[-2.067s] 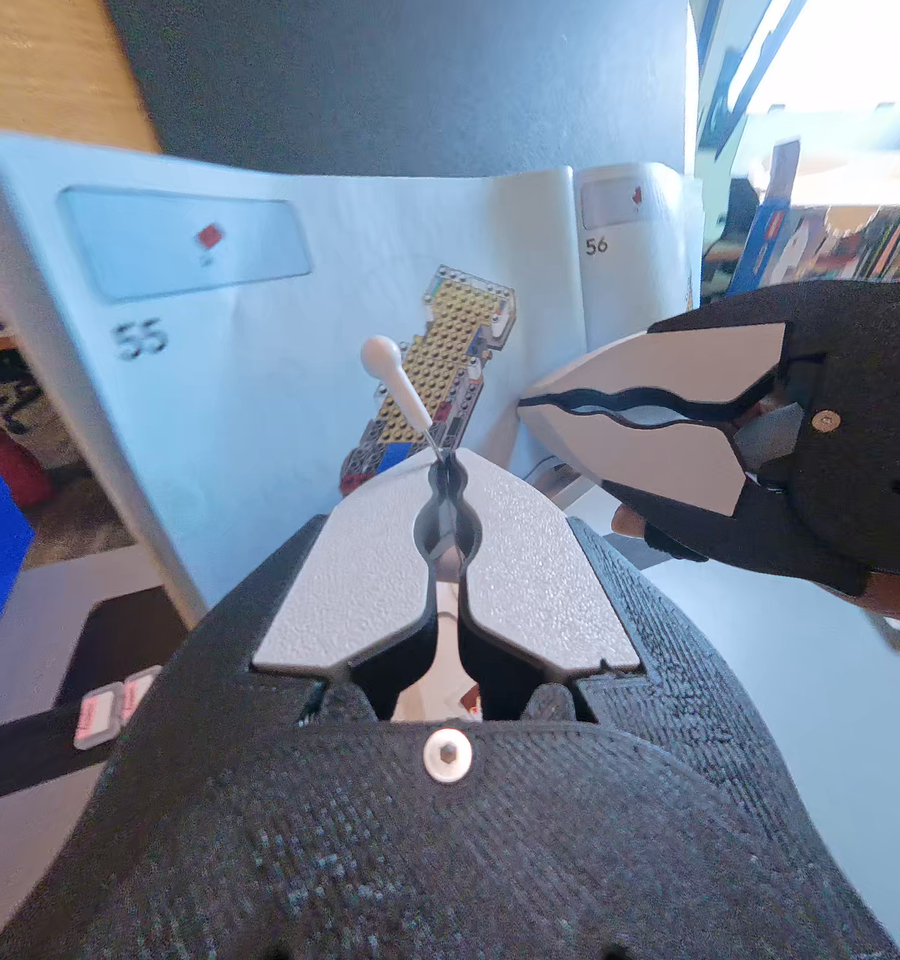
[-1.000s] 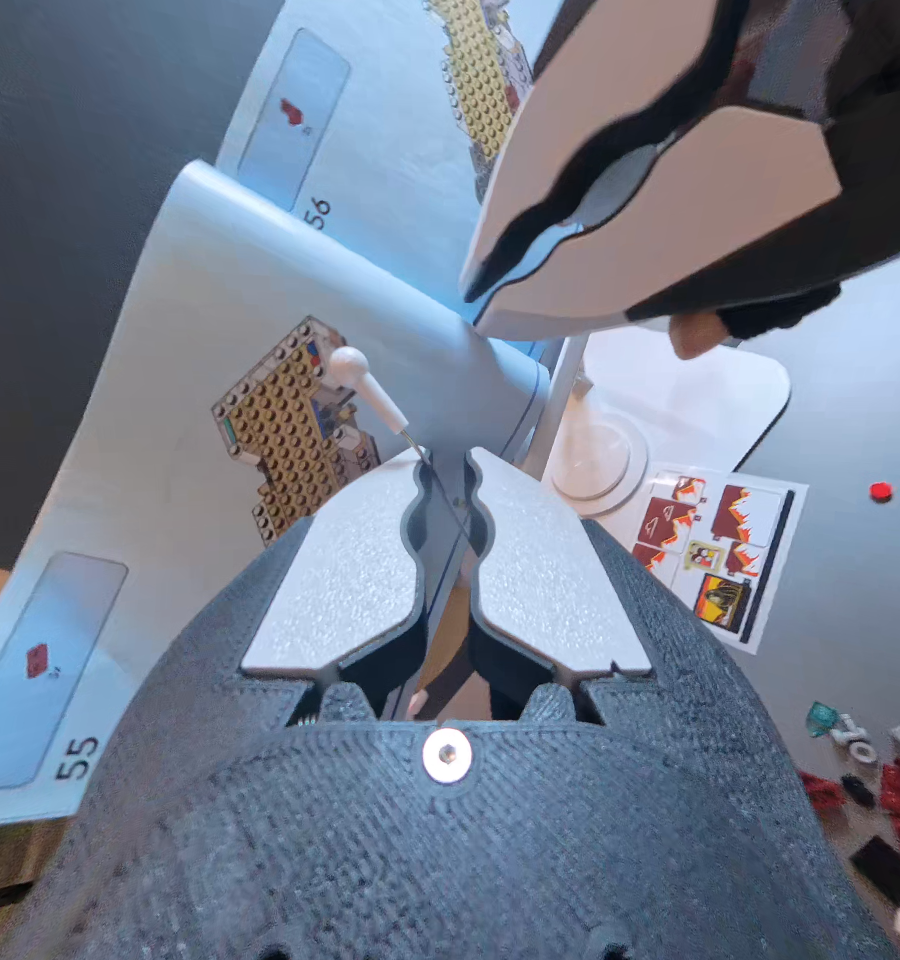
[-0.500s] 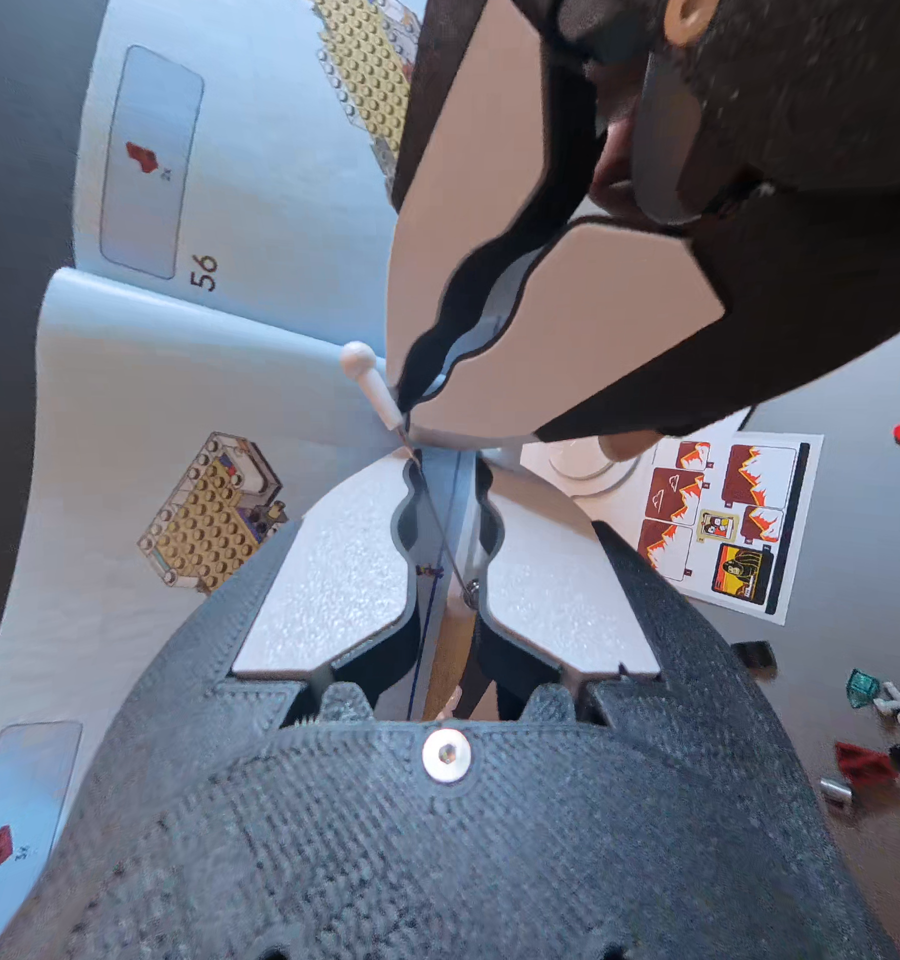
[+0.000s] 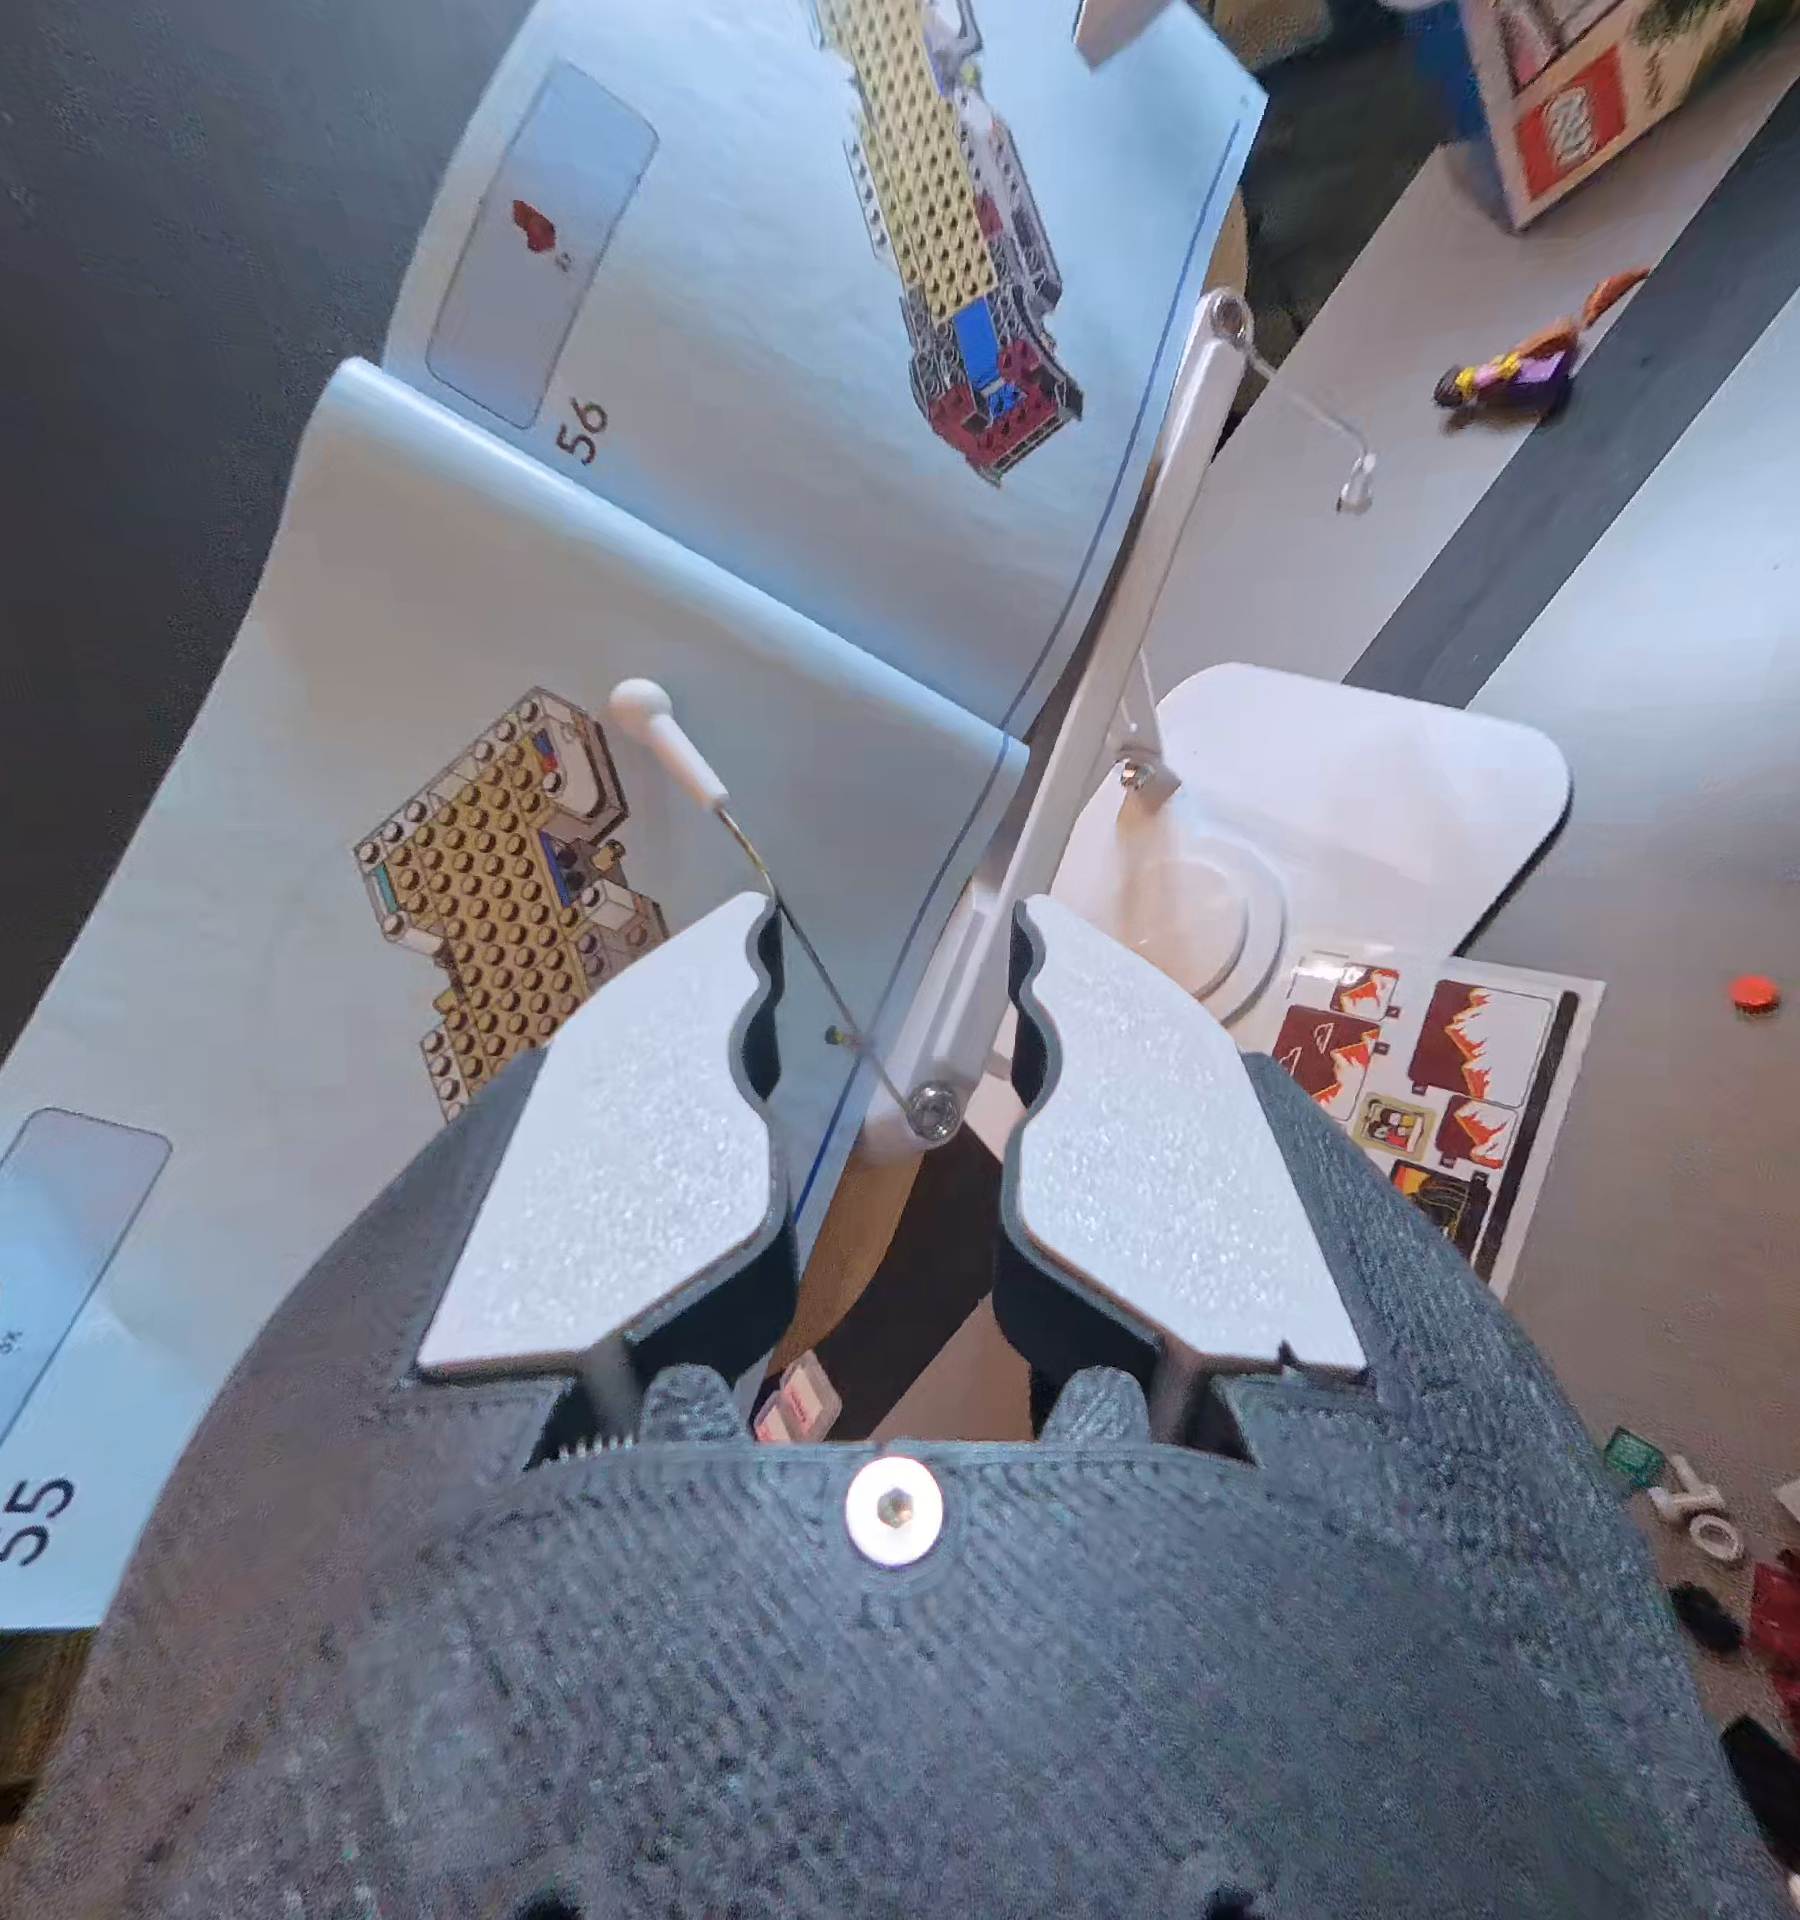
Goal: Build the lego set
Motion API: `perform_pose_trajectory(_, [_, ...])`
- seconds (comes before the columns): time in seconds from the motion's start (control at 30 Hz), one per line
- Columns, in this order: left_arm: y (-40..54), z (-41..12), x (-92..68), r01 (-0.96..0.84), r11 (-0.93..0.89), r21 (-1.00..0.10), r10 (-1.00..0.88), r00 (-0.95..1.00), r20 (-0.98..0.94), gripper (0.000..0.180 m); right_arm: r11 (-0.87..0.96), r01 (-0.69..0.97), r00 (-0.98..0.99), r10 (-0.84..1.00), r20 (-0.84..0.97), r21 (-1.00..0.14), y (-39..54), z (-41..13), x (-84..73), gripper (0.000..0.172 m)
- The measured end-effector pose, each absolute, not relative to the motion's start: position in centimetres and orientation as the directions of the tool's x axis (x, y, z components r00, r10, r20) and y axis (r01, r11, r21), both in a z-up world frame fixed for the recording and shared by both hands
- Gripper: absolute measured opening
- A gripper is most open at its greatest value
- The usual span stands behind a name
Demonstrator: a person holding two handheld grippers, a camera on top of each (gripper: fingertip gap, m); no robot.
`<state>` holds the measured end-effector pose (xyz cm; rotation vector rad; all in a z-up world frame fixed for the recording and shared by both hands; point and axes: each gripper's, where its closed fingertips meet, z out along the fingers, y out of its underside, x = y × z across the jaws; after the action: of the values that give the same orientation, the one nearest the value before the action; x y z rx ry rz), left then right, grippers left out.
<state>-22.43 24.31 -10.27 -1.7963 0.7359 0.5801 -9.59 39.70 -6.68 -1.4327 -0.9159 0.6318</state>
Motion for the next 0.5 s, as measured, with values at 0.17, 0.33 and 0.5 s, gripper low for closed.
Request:
perform_pose_trajectory(0.17, [23.8,-10.5,-21.9,-0.722,-0.231,-0.652,-0.259,0.692,-0.674,0.051,-0.101,0.128,0.405,0.914,-0.041,-0.987,42.2,-8.5,-11.1,0.091])
perform_pose_trajectory(0.33, [24.2,-10.2,-22.1,-0.705,-0.225,-0.672,-0.273,0.708,-0.651,0.041,-0.184,0.125,0.198,0.967,-0.157,-0.975,40.9,-8.8,-12.4,0.071])
perform_pose_trajectory(0.5, [24.5,-10.5,-21.1,-0.761,-0.193,-0.620,-0.298,0.647,-0.701,0.031,-0.188,0.116,0.172,0.971,-0.167,-0.975,40.5,-8.8,-11.8,0.060])
